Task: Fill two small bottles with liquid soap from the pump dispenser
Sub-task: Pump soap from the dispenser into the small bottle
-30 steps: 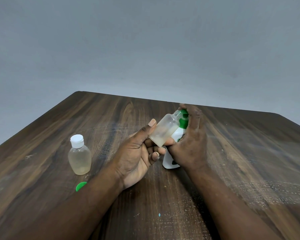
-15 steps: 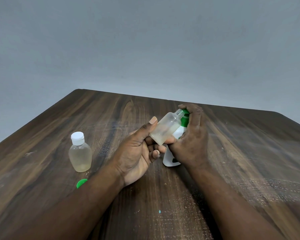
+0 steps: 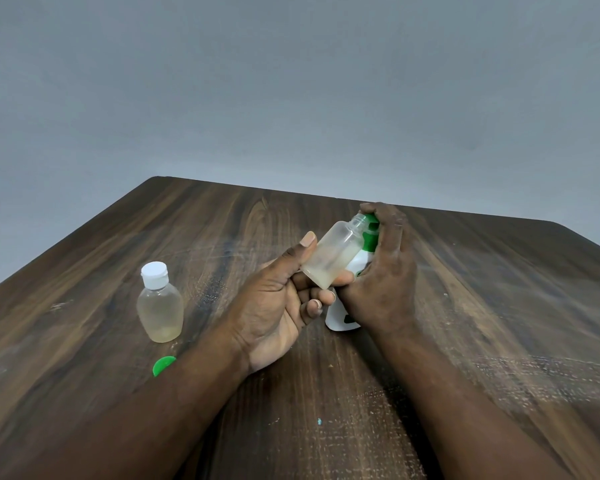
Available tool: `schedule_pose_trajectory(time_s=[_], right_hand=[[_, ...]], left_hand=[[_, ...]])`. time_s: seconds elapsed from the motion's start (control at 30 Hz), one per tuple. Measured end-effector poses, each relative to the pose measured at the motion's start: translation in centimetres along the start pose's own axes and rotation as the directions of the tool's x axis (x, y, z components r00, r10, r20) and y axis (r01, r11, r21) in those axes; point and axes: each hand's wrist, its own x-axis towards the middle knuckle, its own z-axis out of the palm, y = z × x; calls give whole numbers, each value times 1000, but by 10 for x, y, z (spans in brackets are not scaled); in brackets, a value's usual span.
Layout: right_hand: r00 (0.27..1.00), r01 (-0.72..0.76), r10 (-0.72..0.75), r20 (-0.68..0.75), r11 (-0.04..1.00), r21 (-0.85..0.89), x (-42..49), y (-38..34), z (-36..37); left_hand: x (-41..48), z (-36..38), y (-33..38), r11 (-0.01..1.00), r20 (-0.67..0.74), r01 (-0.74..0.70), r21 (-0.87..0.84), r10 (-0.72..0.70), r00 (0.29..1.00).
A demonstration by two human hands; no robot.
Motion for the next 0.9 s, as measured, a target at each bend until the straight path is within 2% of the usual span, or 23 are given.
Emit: schedule_pose_trajectory(time_s=[0.9], right_hand=[[1000,-21,21,1,1000,9,-1,0,-1]], left_hand=[[1,0,-1,1000,21,-1,11,0,1000]])
